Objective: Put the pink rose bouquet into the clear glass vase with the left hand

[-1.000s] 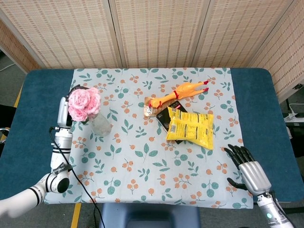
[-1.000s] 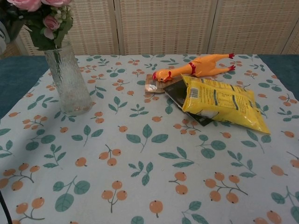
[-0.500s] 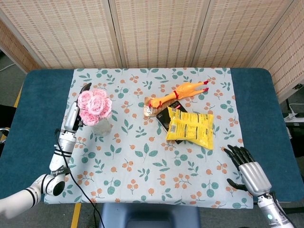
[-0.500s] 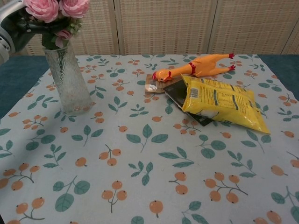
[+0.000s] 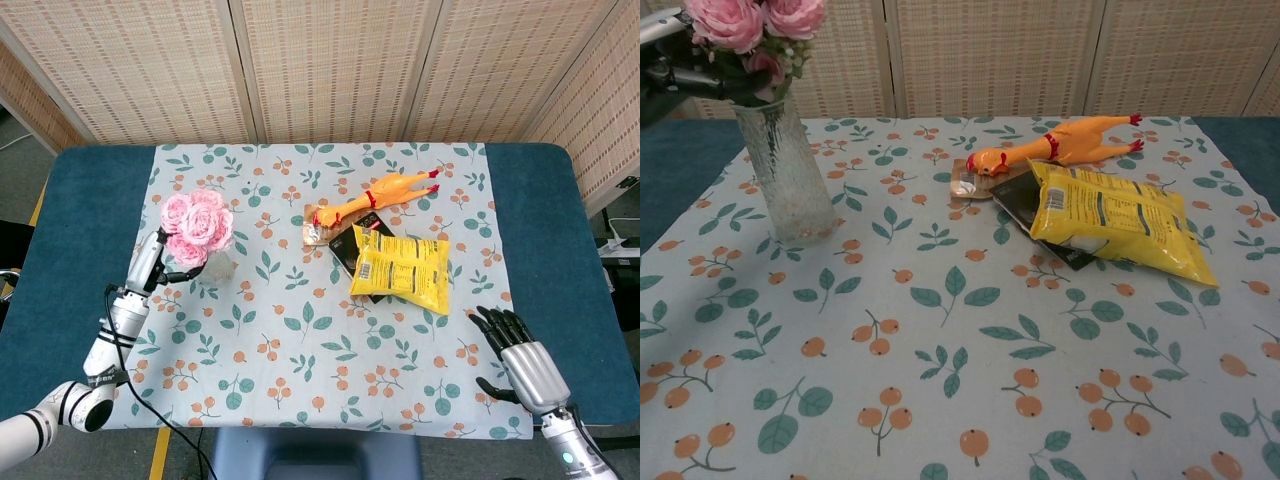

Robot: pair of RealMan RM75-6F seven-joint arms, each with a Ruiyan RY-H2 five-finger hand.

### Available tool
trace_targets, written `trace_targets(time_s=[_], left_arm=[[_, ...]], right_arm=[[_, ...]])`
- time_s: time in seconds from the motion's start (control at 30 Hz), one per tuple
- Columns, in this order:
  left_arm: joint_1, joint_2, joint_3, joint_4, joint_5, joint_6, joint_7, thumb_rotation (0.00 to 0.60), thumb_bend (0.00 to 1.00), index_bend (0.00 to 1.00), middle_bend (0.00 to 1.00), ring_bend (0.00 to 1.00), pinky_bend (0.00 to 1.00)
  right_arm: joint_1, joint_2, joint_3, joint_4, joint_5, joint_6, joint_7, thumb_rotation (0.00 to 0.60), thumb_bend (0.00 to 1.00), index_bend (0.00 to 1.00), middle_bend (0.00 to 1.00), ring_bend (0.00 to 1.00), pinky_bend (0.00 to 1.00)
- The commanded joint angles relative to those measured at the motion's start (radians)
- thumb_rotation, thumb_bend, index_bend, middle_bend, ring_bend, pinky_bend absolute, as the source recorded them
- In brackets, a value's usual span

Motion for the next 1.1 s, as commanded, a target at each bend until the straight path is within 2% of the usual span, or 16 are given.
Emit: trace_targets(time_s=[0.03,0.17,0.27,0.37,0.57,0.83,0.97,1.1], left_arm=[[0.008,0.015,0.019,-0.009,0.013,-0.001,0.032,0.600,0.34,0.00,0.00,0.00,0.02],[0.018,0.063,0.067,-0.033,0.047,-0.021,0.080,0.600,0.34,0.00,0.00,0.00,0.02],[0.035,0.076,0.081,-0.026,0.058,0.008,0.170,0.600,0.34,0.00,0.00,0.00,0.02],[0.058,0.077,0.084,-0.029,0.057,0.050,0.235,0.600,0.33,0.00,0.00,0.00,0.02],[0.075,0.094,0.080,-0.032,0.040,0.067,0.301,0.600,0.33,0.00,0.00,0.00,0.02],[0.107,0.076,0.074,0.006,0.013,0.130,0.534,0.600,0.32,0.00,0.00,0.00,0.02],[0.159,0.114,0.122,-0.019,0.016,0.158,0.688,0.600,0.33,0.00,0.00,0.00,0.02],[0.253,0.174,0.191,-0.070,0.022,0.221,0.837,0.600,0.33,0.00,0.00,0.00,0.01]], right_arm=[[0.000,0.000,0.000,0.000,-0.001,0.001,0.001,0.600,0.14,0.00,0.00,0.00,0.00],[0.002,0.001,-0.005,-0.001,-0.005,-0.006,0.006,0.600,0.14,0.00,0.00,0.00,0.00],[0.003,0.003,-0.007,-0.003,-0.006,-0.010,0.005,0.600,0.14,0.00,0.00,0.00,0.00],[0.003,0.003,-0.009,-0.005,-0.012,-0.007,0.004,0.600,0.14,0.00,0.00,0.00,0.00],[0.003,-0.001,-0.015,-0.003,-0.019,-0.010,0.000,0.600,0.14,0.00,0.00,0.00,0.00],[0.006,-0.006,-0.015,-0.001,-0.015,-0.019,-0.011,0.600,0.14,0.00,0.00,0.00,0.00],[0.006,-0.004,-0.016,-0.002,-0.015,-0.020,-0.015,0.600,0.14,0.00,0.00,0.00,0.00],[0.005,-0.003,-0.016,-0.003,-0.011,-0.022,-0.019,0.600,0.14,0.00,0.00,0.00,0.00]])
